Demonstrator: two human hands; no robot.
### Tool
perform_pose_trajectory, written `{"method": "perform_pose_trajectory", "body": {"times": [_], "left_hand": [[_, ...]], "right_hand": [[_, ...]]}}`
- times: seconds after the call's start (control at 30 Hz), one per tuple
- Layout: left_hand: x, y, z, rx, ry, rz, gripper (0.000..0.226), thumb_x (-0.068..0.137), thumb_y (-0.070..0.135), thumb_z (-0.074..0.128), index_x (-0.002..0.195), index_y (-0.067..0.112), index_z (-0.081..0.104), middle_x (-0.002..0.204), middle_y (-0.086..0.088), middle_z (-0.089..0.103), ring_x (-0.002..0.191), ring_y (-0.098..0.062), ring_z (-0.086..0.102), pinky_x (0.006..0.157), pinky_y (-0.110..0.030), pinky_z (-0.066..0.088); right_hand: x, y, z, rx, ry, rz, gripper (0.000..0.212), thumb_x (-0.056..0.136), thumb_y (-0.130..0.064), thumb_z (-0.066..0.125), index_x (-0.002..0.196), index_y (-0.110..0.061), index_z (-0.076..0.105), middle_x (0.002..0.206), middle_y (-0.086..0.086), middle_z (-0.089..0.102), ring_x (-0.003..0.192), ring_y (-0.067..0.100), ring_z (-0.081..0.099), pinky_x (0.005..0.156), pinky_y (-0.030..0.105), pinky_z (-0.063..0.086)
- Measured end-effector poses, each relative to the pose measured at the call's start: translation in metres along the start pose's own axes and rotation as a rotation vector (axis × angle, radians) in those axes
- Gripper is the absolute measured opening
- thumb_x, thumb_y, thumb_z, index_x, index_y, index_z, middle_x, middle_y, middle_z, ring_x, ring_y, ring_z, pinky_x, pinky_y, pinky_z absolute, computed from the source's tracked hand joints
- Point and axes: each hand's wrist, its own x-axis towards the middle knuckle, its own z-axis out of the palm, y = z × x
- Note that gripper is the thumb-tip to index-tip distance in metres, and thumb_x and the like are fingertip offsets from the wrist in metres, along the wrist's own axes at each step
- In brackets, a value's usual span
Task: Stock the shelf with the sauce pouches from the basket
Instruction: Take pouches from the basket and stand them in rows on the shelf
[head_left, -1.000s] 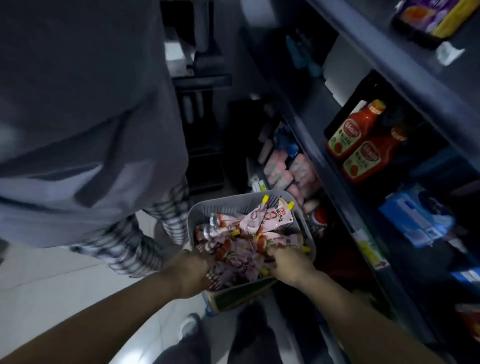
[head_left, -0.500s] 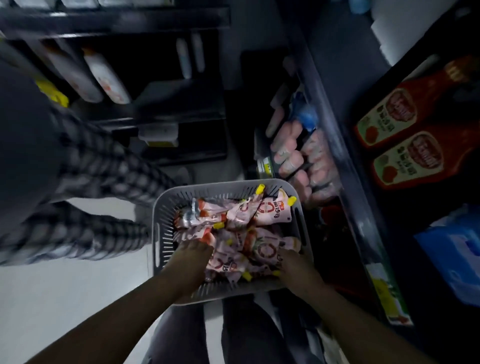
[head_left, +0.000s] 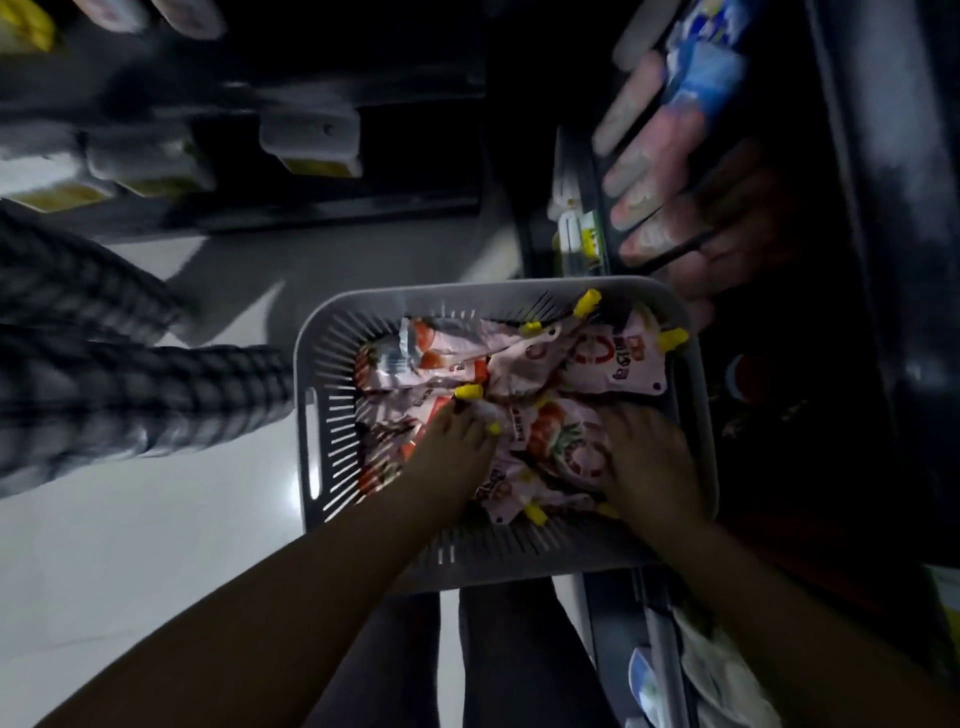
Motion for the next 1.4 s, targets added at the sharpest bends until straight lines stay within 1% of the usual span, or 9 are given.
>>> {"method": "perform_pose_trajectory", "body": {"times": [0.17, 0.37, 0.43, 0.6, 0.77, 0.9, 1.03, 1.2, 1.4], "left_hand": [[0.014, 0.003, 0.009, 0.087, 0.023, -0.015, 0.054, 0.098, 0.017, 0.038, 0.146, 0.003, 0.019, 0.15, -0.019, 0.03, 0.141, -0.036, 0.021, 0.114, -0.054, -0.012], [0.016, 0.002, 0.017, 0.171, 0.118, 0.047, 0.056, 0.094, 0.019, 0.044, 0.144, 0.003, 0.023, 0.146, -0.02, 0.036, 0.138, -0.037, 0.027, 0.115, -0.052, -0.01], [0.01, -0.002, 0.022, 0.133, 0.155, 0.037, 0.052, 0.093, 0.013, 0.04, 0.141, -0.002, 0.026, 0.143, -0.025, 0.037, 0.134, -0.039, 0.03, 0.117, -0.048, 0.0], [-0.008, 0.0, 0.028, 0.013, 0.189, -0.01, 0.036, 0.089, 0.025, 0.053, 0.118, 0.003, 0.053, 0.121, -0.024, 0.057, 0.109, -0.034, 0.057, 0.098, -0.041, 0.037], [-0.027, -0.01, 0.032, -0.479, 0.149, -0.19, 0.045, 0.083, 0.045, 0.06, 0.118, 0.018, 0.052, 0.118, -0.005, 0.061, 0.106, -0.025, 0.059, 0.084, -0.031, 0.042], [-0.035, -0.035, 0.021, -0.993, 0.181, -0.43, 0.034, 0.071, 0.038, 0.076, 0.097, 0.022, 0.062, 0.094, -0.002, 0.071, 0.082, -0.022, 0.067, 0.072, -0.031, 0.053], [-0.031, -0.051, 0.009, -1.715, 0.073, -0.338, 0.041, 0.055, 0.026, 0.089, 0.089, 0.011, 0.072, 0.088, -0.008, 0.076, 0.08, -0.027, 0.073, 0.078, -0.042, 0.059], [-0.022, -0.037, -0.002, -2.262, -0.086, -0.222, 0.032, 0.062, 0.018, 0.08, 0.092, 0.009, 0.072, 0.094, -0.018, 0.074, 0.08, -0.029, 0.073, 0.071, -0.037, 0.06], [-0.011, -0.027, -0.001, -2.497, -0.118, -0.282, 0.032, 0.07, 0.017, 0.066, 0.101, 0.01, 0.065, 0.086, -0.012, 0.076, 0.073, -0.025, 0.073, 0.063, -0.037, 0.06]], "right_hand": [[0.015, 0.003, -0.002, -0.115, -0.228, 0.05, 0.09, 0.08, -0.044, 0.065, 0.147, -0.012, 0.015, 0.136, 0.012, 0.047, 0.121, 0.029, 0.046, 0.096, 0.034, 0.037], [0.028, -0.009, -0.037, -0.151, -0.422, 0.062, 0.005, 0.088, -0.01, 0.054, 0.085, -0.012, 0.051, 0.103, 0.01, 0.062, 0.1, 0.027, 0.061, 0.066, 0.028, 0.04], [0.031, -0.016, -0.046, -0.188, -0.402, 0.016, 0.026, 0.09, -0.008, 0.05, 0.066, -0.015, 0.042, 0.08, 0.003, 0.054, 0.099, 0.026, 0.061, 0.065, 0.025, 0.037], [0.048, -0.03, -0.075, 0.087, -0.154, -0.002, 0.02, 0.089, -0.019, 0.054, 0.106, -0.017, 0.066, 0.107, 0.007, 0.065, 0.098, 0.026, 0.059, 0.067, 0.027, 0.041], [0.065, -0.02, -0.089, 0.83, -0.076, 0.228, 0.016, 0.083, -0.027, 0.068, 0.096, -0.019, 0.073, 0.109, 0.004, 0.062, 0.126, 0.029, 0.045, 0.102, 0.035, 0.043], [0.045, 0.001, -0.069, 1.507, -0.108, 0.397, 0.02, 0.082, -0.03, 0.068, 0.1, -0.021, 0.07, 0.116, 0.008, 0.067, 0.108, 0.024, 0.063, 0.093, 0.044, 0.051], [0.016, 0.0, -0.027, 1.82, 0.001, 0.507, 0.031, 0.077, -0.028, 0.066, 0.108, -0.025, 0.064, 0.107, -0.008, 0.07, 0.104, 0.012, 0.062, 0.092, 0.039, 0.047], [0.008, -0.021, 0.008, 1.903, 0.201, 0.524, 0.042, 0.08, -0.004, 0.065, 0.116, -0.022, 0.056, 0.107, -0.007, 0.071, 0.096, 0.005, 0.067, 0.069, 0.016, 0.053], [0.037, -0.033, 0.022, 1.834, 0.044, 0.615, 0.043, 0.077, -0.001, 0.07, 0.117, -0.009, 0.059, 0.114, 0.011, 0.068, 0.104, 0.025, 0.064, 0.092, 0.042, 0.051]]}}
